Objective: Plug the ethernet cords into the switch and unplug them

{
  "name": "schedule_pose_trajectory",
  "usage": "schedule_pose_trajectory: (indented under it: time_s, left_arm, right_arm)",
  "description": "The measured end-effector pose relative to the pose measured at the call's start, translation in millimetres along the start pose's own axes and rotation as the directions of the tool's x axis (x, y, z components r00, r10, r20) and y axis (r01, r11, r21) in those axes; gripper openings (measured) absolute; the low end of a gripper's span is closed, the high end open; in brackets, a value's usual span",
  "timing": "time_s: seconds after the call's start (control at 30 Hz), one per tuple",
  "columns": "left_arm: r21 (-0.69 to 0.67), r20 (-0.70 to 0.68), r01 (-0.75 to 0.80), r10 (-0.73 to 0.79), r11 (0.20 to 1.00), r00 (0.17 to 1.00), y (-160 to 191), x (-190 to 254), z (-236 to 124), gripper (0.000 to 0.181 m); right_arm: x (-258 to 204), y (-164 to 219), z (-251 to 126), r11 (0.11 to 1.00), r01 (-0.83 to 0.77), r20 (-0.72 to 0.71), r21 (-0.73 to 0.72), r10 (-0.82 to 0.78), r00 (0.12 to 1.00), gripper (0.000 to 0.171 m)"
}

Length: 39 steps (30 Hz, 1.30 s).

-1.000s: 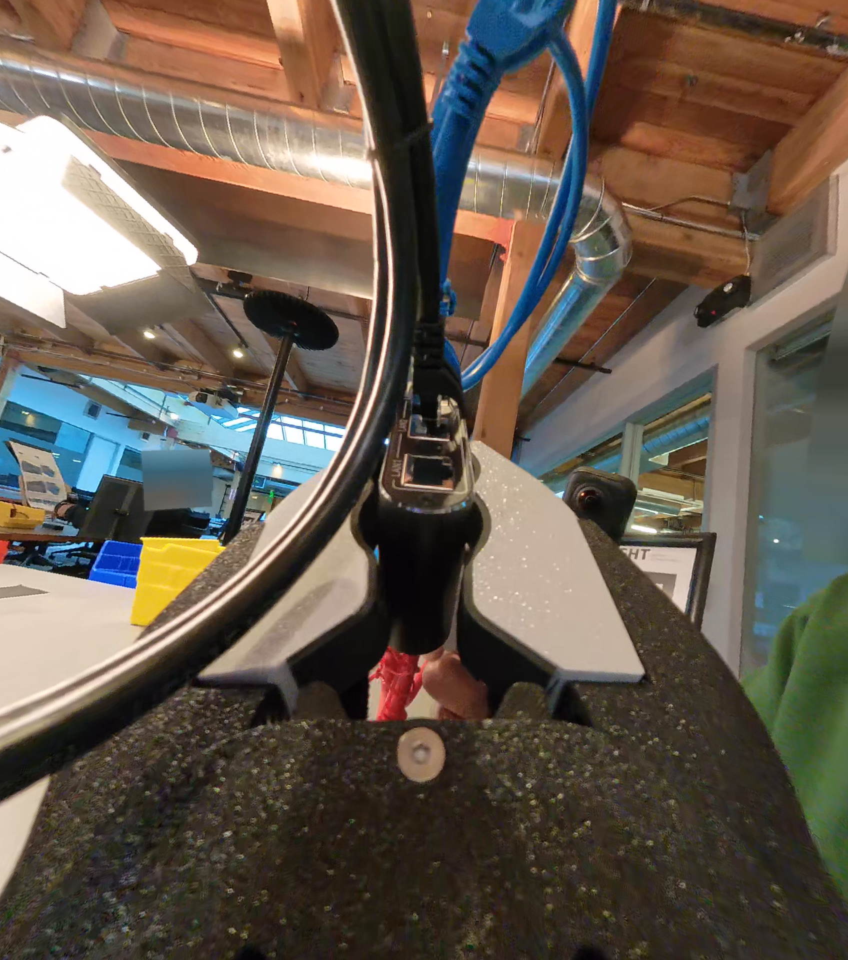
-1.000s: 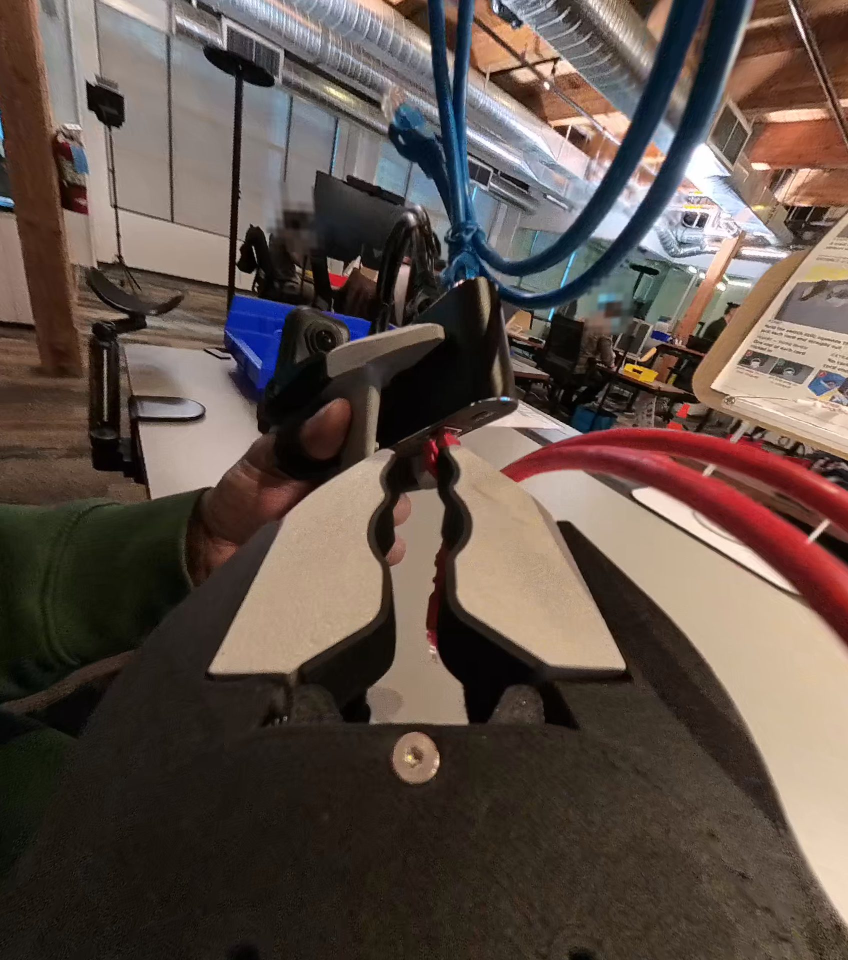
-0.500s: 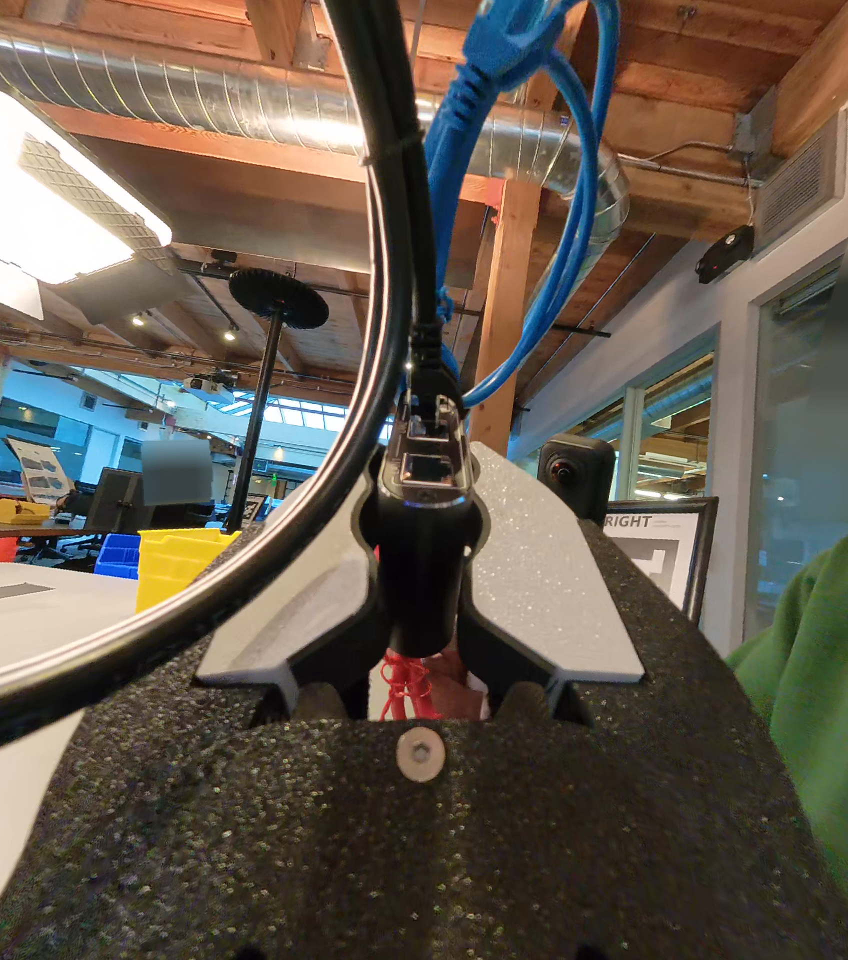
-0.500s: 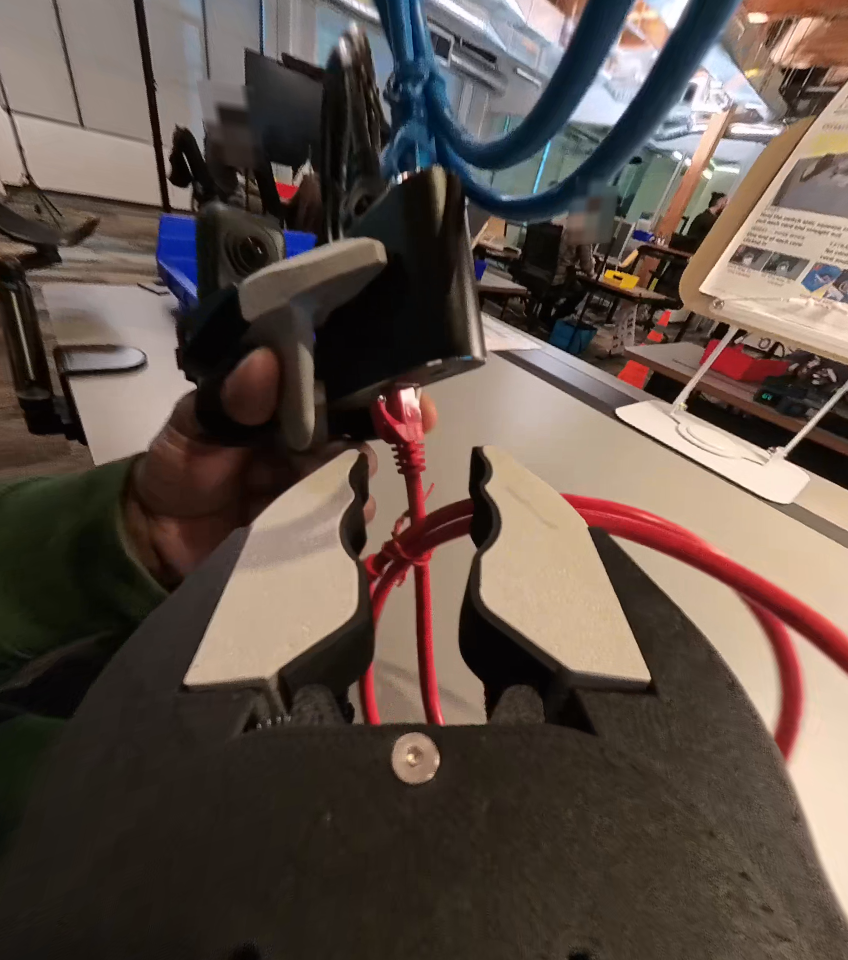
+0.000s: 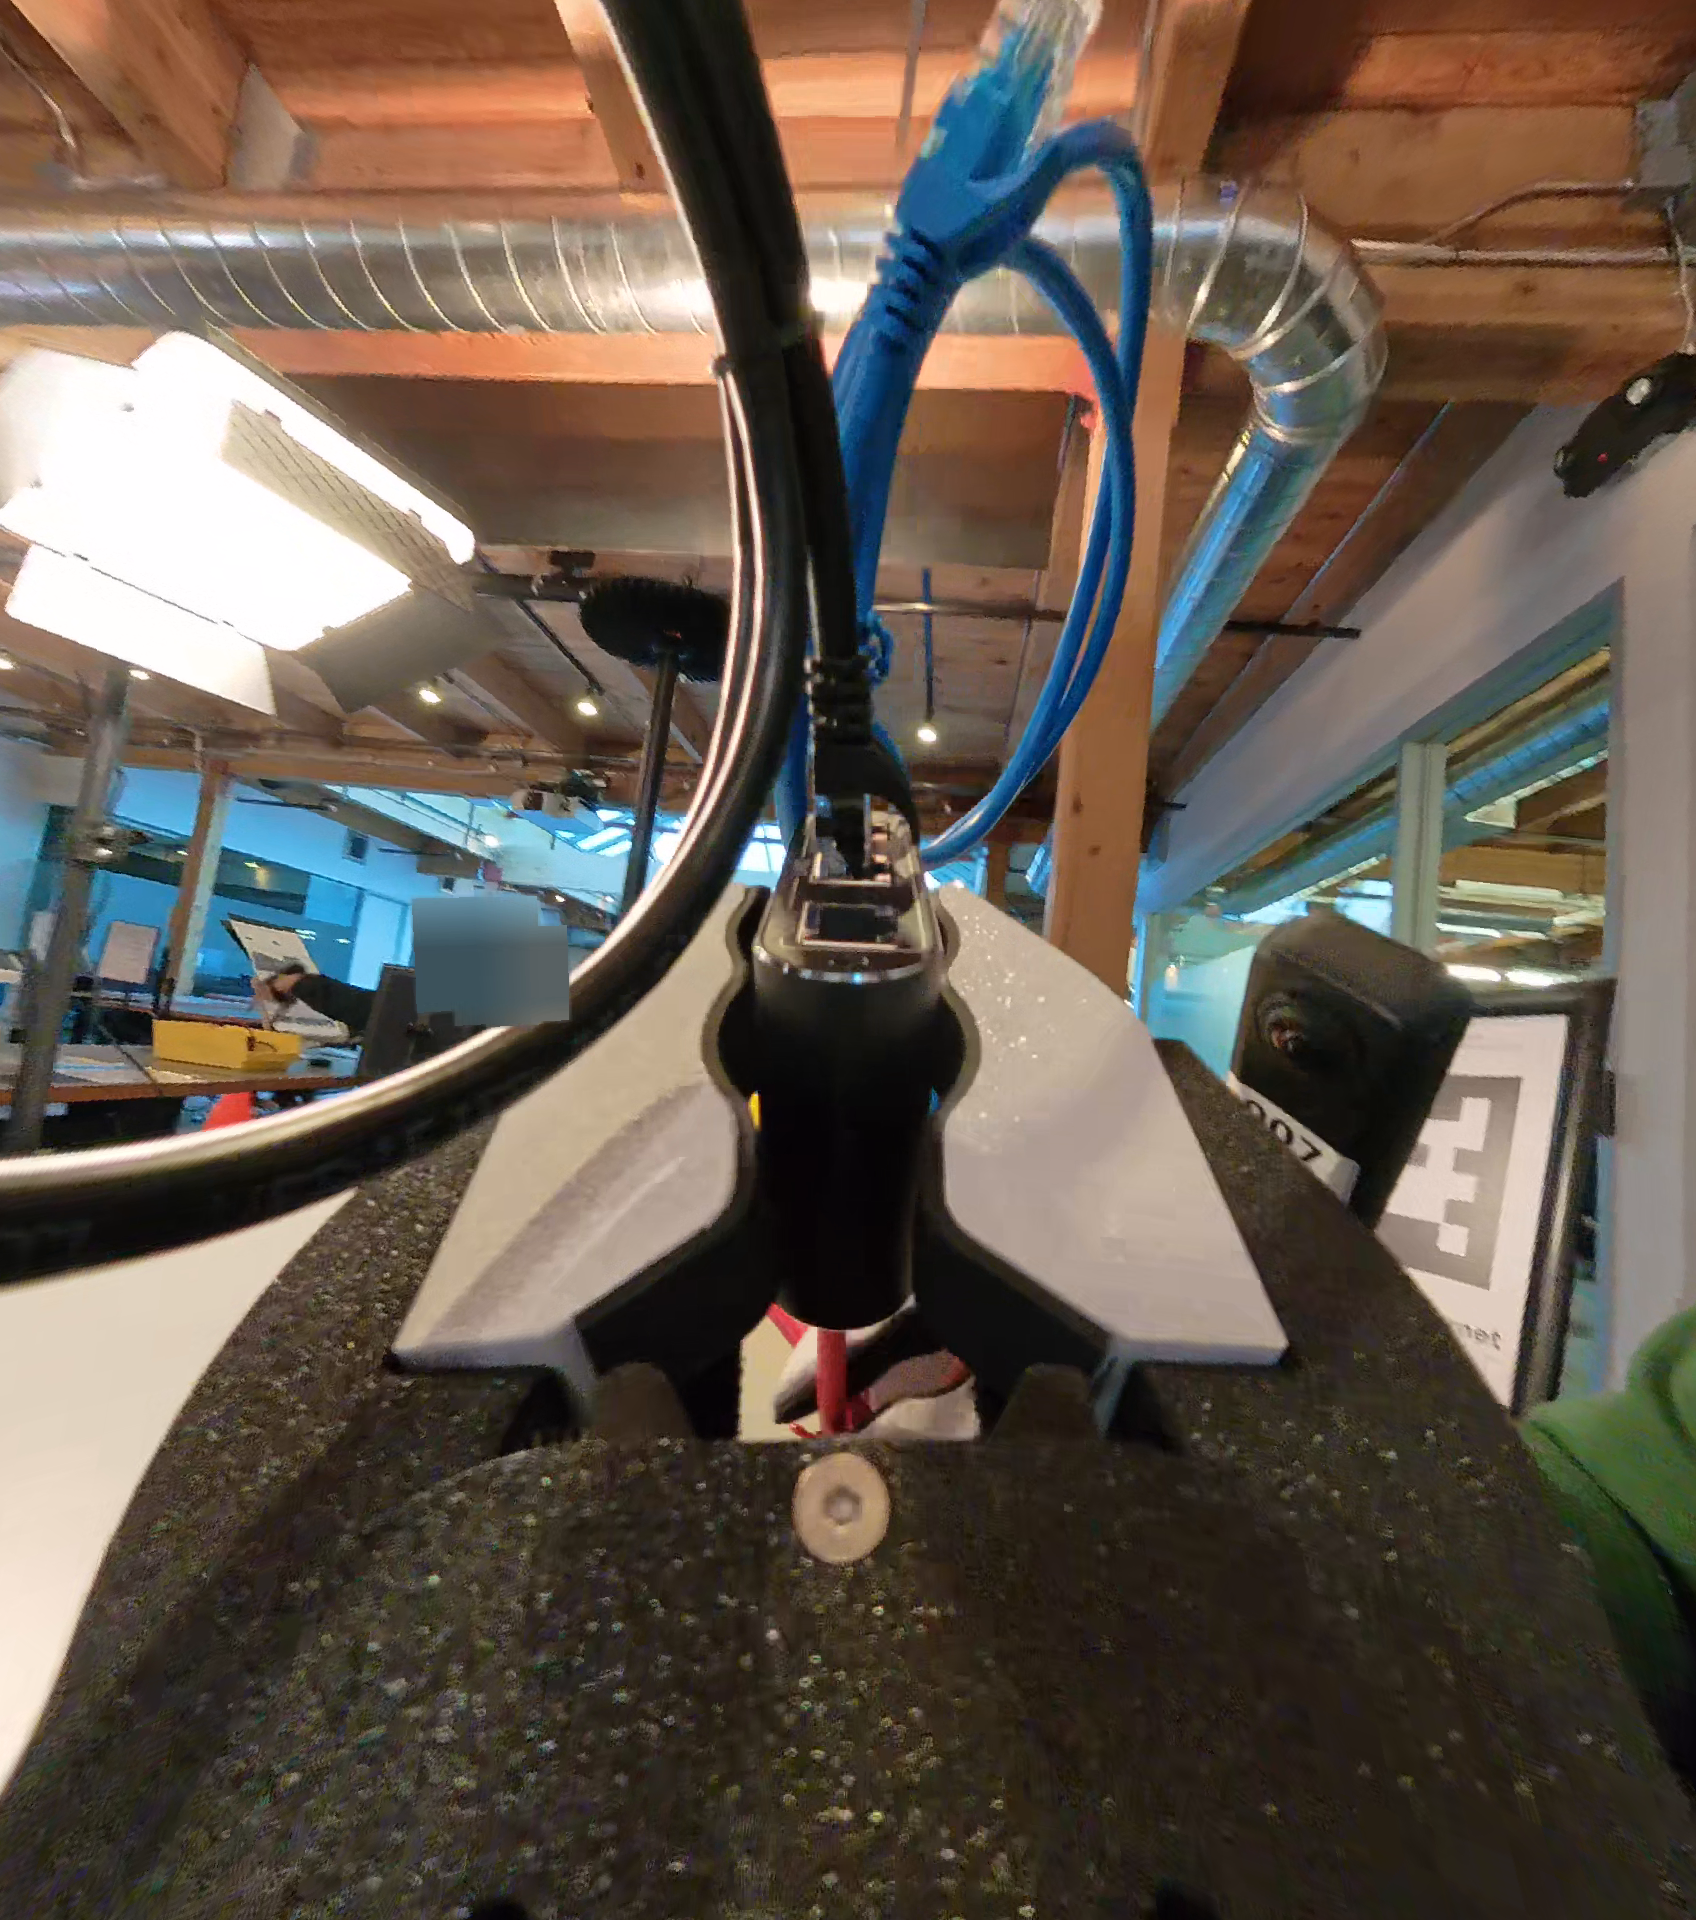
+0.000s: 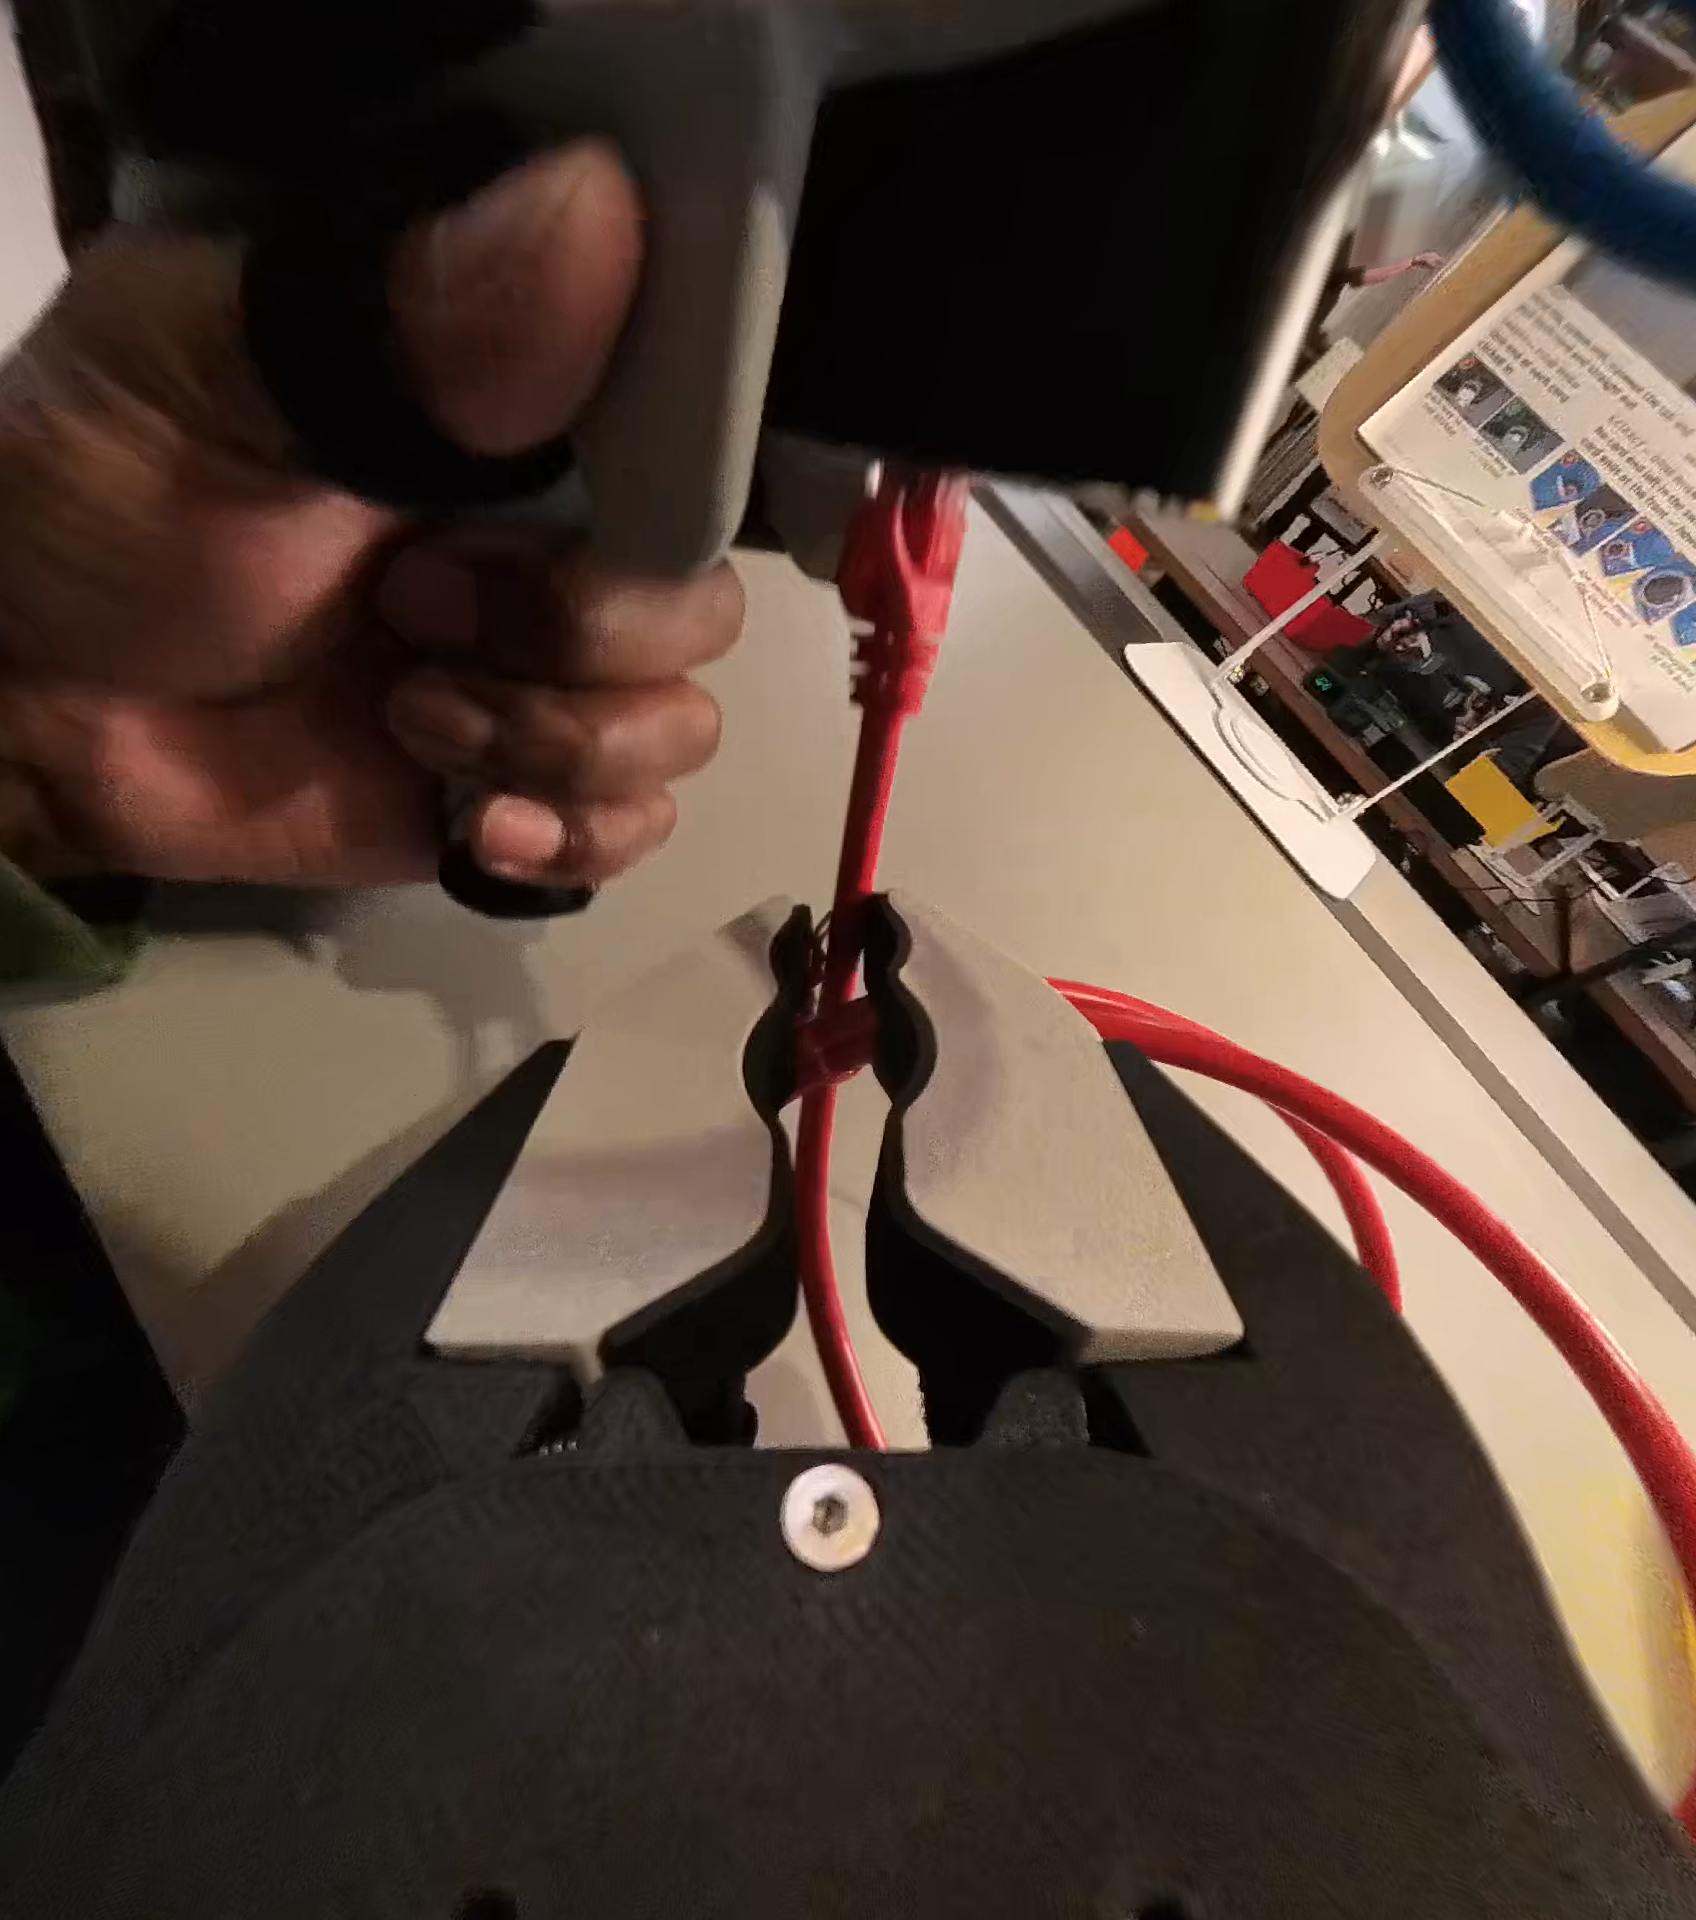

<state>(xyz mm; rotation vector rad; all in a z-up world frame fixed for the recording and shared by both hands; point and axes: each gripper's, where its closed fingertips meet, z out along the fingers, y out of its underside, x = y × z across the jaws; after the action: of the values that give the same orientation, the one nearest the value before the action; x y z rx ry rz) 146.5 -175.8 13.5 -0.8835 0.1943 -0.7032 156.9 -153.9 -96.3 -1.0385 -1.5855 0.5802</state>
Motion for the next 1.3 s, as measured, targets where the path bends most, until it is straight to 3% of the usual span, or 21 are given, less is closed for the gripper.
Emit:
schedule_pose_trajectory:
  time_s: [0.03, 0.23, 0.37, 0.53, 0.73, 0.87, 0.97, 1.1, 1.3]
  left_arm:
    - [0.021, 0.019, 0.006, -0.006, 1.0, 1.0, -4, -4, -3, 0.028]
    - [0.084, 0.101, 0.032, -0.041, 0.996, 0.994, -14, -20, -14, 0.028]
    - [0.081, 0.072, 0.033, -0.039, 0.996, 0.997, -12, -15, -9, 0.028]
    - [0.131, 0.076, 0.056, -0.067, 0.99, 0.995, -17, -18, -13, 0.028]
    - [0.15, 0.07, 0.077, -0.089, 0.986, 0.994, -18, -19, -14, 0.028]
    - [0.143, 0.025, 0.088, -0.092, 0.986, 0.995, -17, -12, -11, 0.029]
    - [0.139, -0.005, 0.115, -0.115, 0.984, 0.993, -16, -9, -11, 0.028]
    - [0.158, -0.108, 0.249, -0.233, 0.956, 0.966, -17, -5, -10, 0.028]
    - [0.09, -0.129, 0.221, -0.209, 0.971, 0.969, -8, 4, -3, 0.028]
  right_arm:
    - [0, 4, -1, 1.0, 0.011, 0.004, -0.015, -0.011, 1.0, 0.01]
    - [7, 32, -6, 0.99, 0.087, 0.009, -0.111, -0.086, 0.996, 0.009]
    - [-7, 31, -10, 0.991, -0.069, 0.147, -0.115, 0.086, 0.985, 0.009]
    - [-13, 2, -23, 0.959, -0.28, 0.282, -0.043, 0.28, 0.917, 0.024]
    - [-6, -55, -41, 0.896, -0.429, 0.347, 0.113, 0.369, 0.862, 0.032]
    - [1, -78, -25, 0.811, -0.559, 0.354, 0.175, 0.478, 0.804, 0.038]
    - [6, -72, -9, 0.804, -0.566, 0.325, 0.182, 0.494, 0.807, 0.047]
    - [13, -57, -4, 0.809, -0.561, 0.326, 0.176, 0.489, 0.809, 0.043]
    - [0, -64, -11, 0.78, -0.597, 0.476, 0.185, 0.46, 0.749, 0.025]
